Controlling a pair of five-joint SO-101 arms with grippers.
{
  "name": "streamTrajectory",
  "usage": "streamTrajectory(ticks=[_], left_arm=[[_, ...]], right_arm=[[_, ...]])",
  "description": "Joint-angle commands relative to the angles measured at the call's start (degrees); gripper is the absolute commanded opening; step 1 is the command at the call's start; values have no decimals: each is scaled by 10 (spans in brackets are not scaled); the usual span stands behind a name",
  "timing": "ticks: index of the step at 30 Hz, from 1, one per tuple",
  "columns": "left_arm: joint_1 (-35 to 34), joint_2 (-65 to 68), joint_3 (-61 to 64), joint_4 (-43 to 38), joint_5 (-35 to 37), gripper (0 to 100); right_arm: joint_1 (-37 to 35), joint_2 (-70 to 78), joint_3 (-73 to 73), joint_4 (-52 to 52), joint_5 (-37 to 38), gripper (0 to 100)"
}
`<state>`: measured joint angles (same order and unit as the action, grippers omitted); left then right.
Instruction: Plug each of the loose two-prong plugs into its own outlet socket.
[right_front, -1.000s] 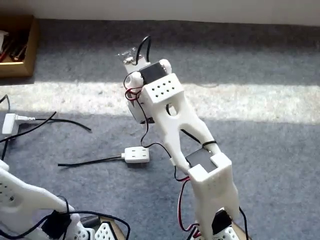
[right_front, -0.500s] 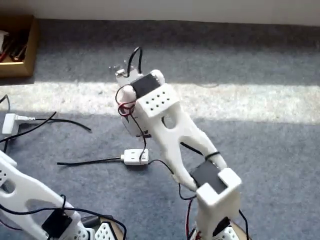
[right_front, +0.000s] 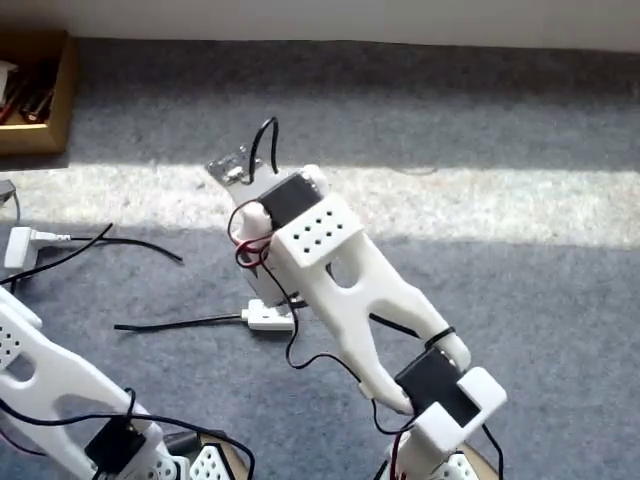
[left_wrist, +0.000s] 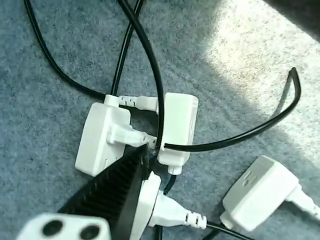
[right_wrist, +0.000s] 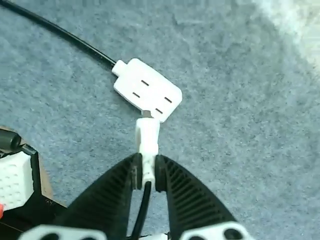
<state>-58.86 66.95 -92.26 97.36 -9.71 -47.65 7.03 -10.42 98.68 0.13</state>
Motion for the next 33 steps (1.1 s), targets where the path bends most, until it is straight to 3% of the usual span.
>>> streamTrajectory(ticks=[1,22,26,33], left_arm=[[14,-13,-30,3,-1,667],[8,-13,-30,-1,-3,668],[8,-13,-30,-2,-2,668],[11,-12,-30,-2,-2,668]], right_arm=[[-15,20,-26,24,-10,5],[37,70,-69,24,-52,5],[72,69,-56,25,-89,5],[51,69,-30,24,-157,5]])
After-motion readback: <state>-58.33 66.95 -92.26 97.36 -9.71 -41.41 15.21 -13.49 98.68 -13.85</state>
